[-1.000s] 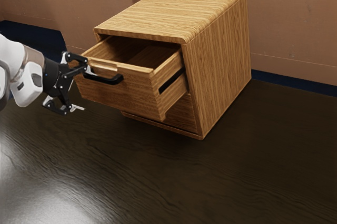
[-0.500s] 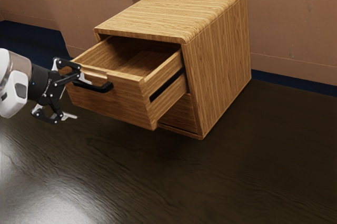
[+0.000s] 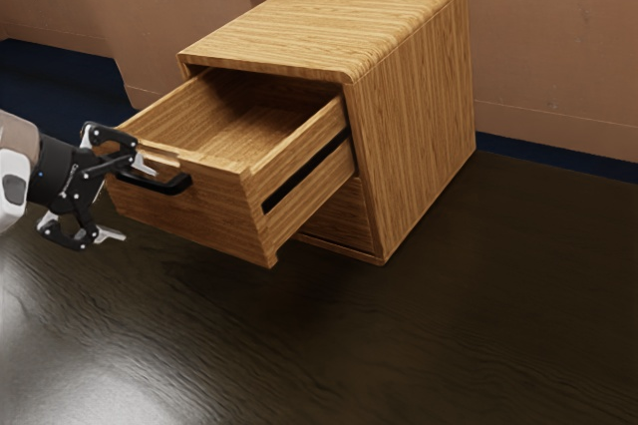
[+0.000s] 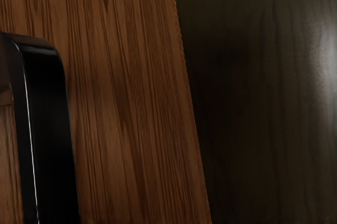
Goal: Pull the drawer handle with one arm to open the drawer
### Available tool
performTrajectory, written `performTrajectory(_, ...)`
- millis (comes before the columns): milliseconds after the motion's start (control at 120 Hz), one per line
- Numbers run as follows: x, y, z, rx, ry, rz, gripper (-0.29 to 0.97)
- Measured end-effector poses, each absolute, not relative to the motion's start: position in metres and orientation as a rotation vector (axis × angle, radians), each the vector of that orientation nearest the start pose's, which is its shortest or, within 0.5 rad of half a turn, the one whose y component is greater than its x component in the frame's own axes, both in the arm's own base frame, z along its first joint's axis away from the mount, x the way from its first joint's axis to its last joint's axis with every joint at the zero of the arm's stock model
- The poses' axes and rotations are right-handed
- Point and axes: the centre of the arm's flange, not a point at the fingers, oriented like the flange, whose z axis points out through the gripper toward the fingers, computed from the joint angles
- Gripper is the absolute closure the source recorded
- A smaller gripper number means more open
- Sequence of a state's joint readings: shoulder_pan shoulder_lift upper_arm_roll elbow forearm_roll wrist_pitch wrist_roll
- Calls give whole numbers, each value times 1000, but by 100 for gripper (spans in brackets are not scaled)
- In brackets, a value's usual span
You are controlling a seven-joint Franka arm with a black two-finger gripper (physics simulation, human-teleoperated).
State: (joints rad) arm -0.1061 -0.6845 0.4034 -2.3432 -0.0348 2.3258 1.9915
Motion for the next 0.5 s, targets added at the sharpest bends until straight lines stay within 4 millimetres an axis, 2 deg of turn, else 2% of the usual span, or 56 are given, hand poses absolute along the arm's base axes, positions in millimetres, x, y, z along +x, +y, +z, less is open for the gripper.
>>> performTrajectory(117, 373, 171, 625, -1774, 1925, -731, 0)
performTrajectory(150, 373, 172, 628, -1771, 1919, -735, 5)
performTrajectory(183, 372, 173, 634, -1764, 1913, -737, 18)
performTrajectory(208, 371, 175, 645, -1751, 1901, -745, 37)
performTrajectory(350, 356, 194, 737, -1741, 1789, -858, 16)
performTrajectory(383, 372, 196, 750, -1785, 1788, -819, 13)
performTrajectory(442, 430, 187, 778, -1896, 1779, -627, 9)
performTrajectory(467, 457, 180, 781, -1963, 1765, -544, 8)
performTrajectory(500, 485, 172, 774, -2066, 1737, -452, 6)
